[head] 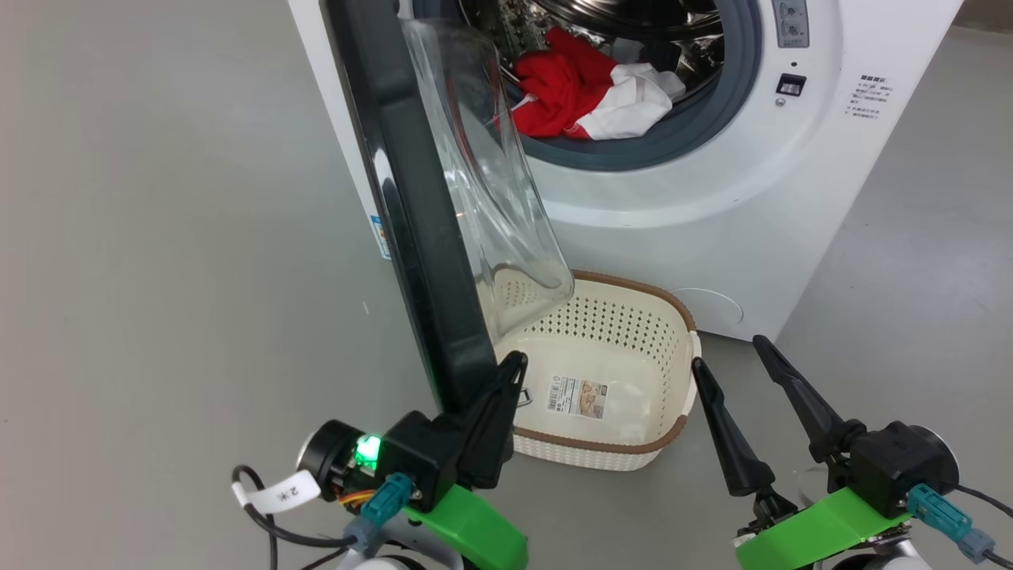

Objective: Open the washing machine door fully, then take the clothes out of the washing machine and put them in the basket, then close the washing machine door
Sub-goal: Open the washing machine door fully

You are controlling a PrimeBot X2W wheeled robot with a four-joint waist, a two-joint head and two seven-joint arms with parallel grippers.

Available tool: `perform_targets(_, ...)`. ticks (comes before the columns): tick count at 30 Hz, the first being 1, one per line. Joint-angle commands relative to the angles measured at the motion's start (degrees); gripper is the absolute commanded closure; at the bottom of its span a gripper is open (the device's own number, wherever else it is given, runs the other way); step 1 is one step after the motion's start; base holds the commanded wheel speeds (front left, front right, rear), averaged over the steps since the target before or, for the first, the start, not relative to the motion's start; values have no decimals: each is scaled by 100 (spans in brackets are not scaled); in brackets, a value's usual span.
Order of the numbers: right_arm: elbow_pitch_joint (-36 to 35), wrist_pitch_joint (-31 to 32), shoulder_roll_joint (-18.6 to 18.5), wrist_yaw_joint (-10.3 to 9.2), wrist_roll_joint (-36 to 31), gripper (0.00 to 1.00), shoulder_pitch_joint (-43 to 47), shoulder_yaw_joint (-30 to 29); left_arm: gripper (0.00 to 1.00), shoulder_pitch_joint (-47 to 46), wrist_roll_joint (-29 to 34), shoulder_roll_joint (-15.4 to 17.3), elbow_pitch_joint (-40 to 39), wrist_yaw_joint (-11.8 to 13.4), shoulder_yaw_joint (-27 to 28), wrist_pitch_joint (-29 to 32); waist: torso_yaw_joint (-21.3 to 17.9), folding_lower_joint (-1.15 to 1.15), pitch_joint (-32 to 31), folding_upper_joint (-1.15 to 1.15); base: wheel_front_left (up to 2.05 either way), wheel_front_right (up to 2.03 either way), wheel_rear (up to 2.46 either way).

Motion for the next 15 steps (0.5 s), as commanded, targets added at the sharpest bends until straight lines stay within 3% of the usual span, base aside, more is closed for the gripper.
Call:
perform_targets(1,-143,-40,13,29,50,0,-142,157,100,-197,29,72,-64,95,251,2,23,0,7,0,0,0,0)
perform_targets(15,-127,-40,13,29,93,0,-125,167,100,-21,37,235,-161,486,479,103,171,0,15,0,0,0,0)
